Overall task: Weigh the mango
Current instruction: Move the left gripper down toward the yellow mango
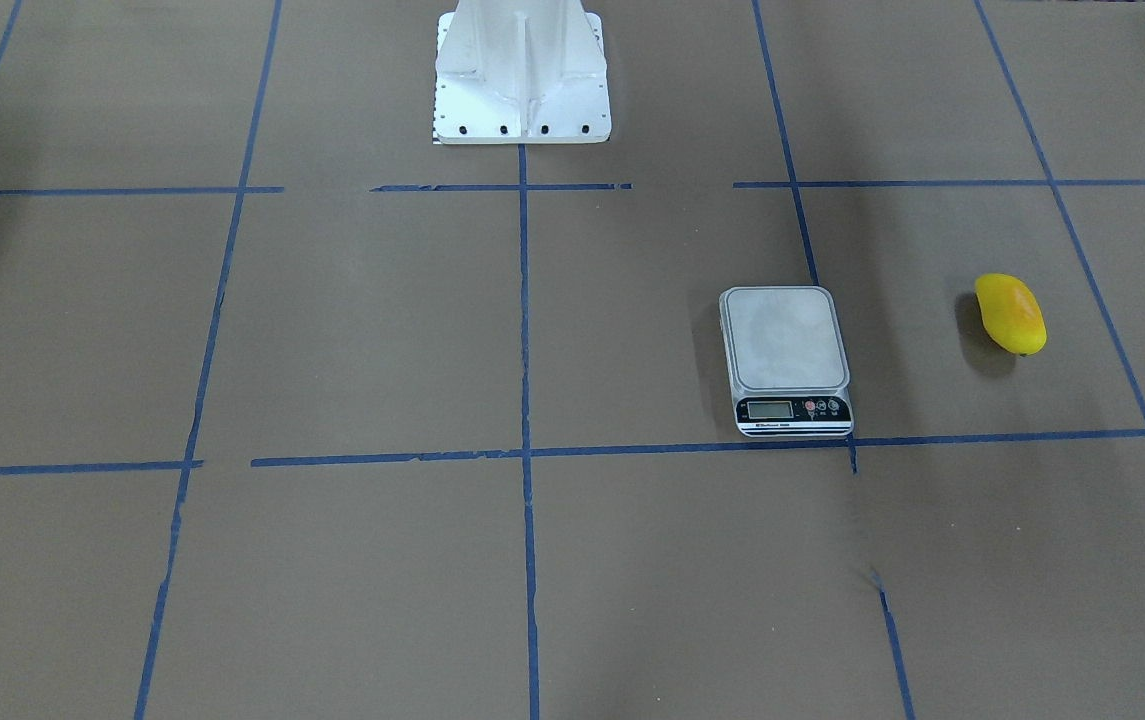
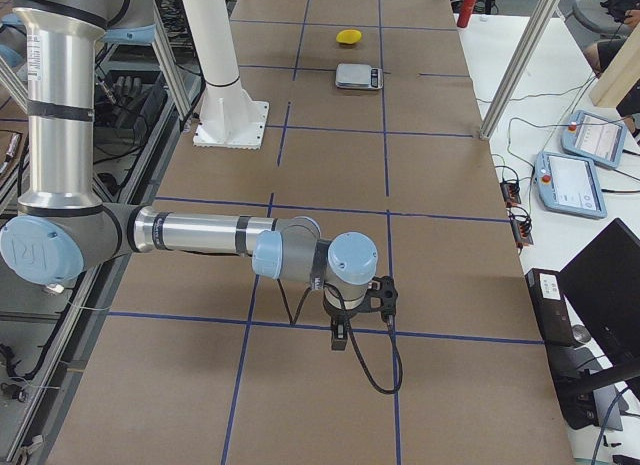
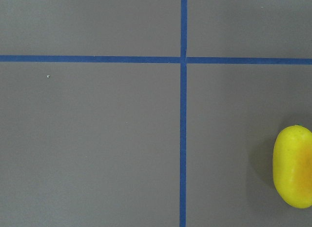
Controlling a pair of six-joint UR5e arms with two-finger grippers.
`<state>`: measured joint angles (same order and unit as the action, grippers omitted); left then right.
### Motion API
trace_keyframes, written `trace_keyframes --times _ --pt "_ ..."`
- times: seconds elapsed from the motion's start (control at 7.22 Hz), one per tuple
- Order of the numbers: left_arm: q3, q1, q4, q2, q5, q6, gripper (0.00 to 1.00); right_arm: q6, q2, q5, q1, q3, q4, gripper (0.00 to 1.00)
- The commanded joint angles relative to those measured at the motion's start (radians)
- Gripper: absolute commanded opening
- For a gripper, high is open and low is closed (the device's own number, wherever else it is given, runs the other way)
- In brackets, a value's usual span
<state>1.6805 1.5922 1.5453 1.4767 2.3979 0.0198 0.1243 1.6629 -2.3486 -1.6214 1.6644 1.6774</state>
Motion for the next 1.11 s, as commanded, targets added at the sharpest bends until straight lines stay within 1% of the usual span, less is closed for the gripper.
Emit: trace_keyframes --times 0.0,0.14,0.28,0.42,0.55,0.69,0.97 --pt "-0.001 0.000 0.002 0.002 -0.003 0.008 1.00 0.000 0.000 0.000 0.000 0.000 0.001 1.00" --pt "-0.001 0.000 0.006 0.010 -0.003 0.008 1.00 0.000 0.000 0.000 0.000 0.000 0.001 1.00" --pt "-0.002 -0.001 0.007 0.040 -0.038 0.003 1.00 0.000 0.000 0.000 0.000 0.000 0.001 1.00" --pt "0.028 0.000 0.015 0.060 -0.055 -0.003 1.00 0.000 0.000 0.000 0.000 0.000 0.001 1.00" --pt "0.086 -0.030 0.027 0.054 -0.089 -0.111 1.00 0.000 0.000 0.000 0.000 0.000 -0.001 1.00" --pt "0.096 -0.116 0.126 0.051 -0.100 -0.226 1.00 0.000 0.000 0.000 0.000 0.000 0.001 1.00" --pt "0.087 -0.277 0.379 0.010 -0.103 -0.529 1.00 0.000 0.000 0.000 0.000 0.000 0.001 1.00"
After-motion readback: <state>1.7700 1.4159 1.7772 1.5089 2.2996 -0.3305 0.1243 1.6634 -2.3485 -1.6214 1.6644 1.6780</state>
